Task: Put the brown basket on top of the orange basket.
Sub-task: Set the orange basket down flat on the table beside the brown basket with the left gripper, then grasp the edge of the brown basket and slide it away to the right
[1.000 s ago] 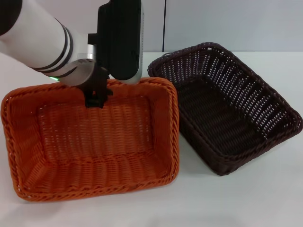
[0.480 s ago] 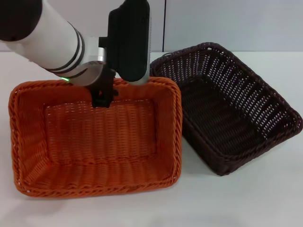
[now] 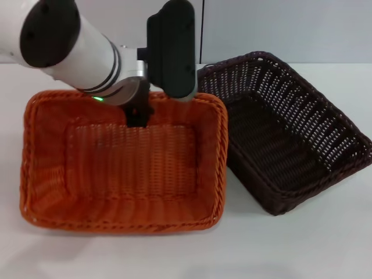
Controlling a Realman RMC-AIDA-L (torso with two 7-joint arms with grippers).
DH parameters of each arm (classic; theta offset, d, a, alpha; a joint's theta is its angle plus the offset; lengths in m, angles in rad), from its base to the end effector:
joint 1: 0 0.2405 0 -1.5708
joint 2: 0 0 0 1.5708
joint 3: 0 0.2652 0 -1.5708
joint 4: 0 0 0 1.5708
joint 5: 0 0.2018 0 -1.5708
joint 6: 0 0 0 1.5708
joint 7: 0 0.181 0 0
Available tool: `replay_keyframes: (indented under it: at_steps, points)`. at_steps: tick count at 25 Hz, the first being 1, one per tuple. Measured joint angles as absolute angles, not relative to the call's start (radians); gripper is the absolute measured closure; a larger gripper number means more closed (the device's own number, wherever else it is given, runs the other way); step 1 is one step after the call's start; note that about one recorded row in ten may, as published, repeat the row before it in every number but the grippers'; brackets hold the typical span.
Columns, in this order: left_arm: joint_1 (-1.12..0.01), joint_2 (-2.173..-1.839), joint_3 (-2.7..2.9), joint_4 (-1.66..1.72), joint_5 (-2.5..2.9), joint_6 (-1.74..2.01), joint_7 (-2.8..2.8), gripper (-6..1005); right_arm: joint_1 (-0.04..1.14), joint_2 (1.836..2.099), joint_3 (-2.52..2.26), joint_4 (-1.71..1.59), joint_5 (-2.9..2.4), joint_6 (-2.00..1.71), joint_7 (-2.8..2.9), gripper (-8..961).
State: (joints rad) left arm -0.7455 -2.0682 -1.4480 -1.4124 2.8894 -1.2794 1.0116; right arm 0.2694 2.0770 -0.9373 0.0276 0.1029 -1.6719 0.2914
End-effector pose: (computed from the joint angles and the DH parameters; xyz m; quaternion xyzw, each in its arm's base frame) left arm -0.1322 0.4176 -0.0461 -0.9058 0.1428 0.2956 0.2677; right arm 0.4031 0.2454 0.1237 -0.3865 0.1999 0.3573 0.8264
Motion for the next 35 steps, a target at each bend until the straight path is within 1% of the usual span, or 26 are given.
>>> replay_keyframes:
  at_steps: [4,10,16,19,23,28,29,30,31,35]
  points:
    - [-0.756,-2.069,-1.443,-1.403,2.889,-1.246,0.996,852,0.27,2.077,-0.937,0.027,0.103,-1.672,0.292,132]
    - [-0.765,-2.067,-1.426,-1.389,2.889,-1.245,0.988,642,0.263,2.079,-0.937,0.028,0.103,-1.672,0.292,132]
    - [-0.763,-2.064,-1.422,-1.437,2.89,-1.255,0.986,405,0.262,2.079,-0.938,0.028,0.103,-1.674,0.293,132]
    - [-0.753,-2.061,-1.431,-1.506,2.892,-1.275,0.986,208,0.261,2.078,-0.939,0.028,0.103,-1.68,0.293,132]
    - [-0.734,-2.059,-1.462,-1.569,2.894,-1.278,0.985,200,0.257,2.079,-0.939,0.028,0.103,-1.677,0.293,132]
    - [-0.633,-2.064,-1.528,-1.76,2.893,-1.172,0.976,198,0.255,2.077,-0.939,0.025,0.103,-1.673,0.293,132]
    - [-0.56,-2.064,-1.537,-1.831,2.892,-1.055,0.952,198,0.255,2.077,-0.938,0.022,0.103,-1.674,0.293,132]
    - [-0.56,-2.064,-1.537,-1.831,2.892,-1.055,0.952,198,0.255,2.077,-0.938,0.022,0.103,-1.674,0.293,132]
    - [-0.509,-2.064,-1.54,-1.87,2.893,-0.978,0.933,198,0.255,2.077,-0.937,0.022,0.103,-1.674,0.293,132]
    - [-0.266,-2.068,-1.508,-1.976,2.889,-0.544,0.793,198,0.259,2.077,-0.933,0.022,0.103,-1.674,0.293,132]
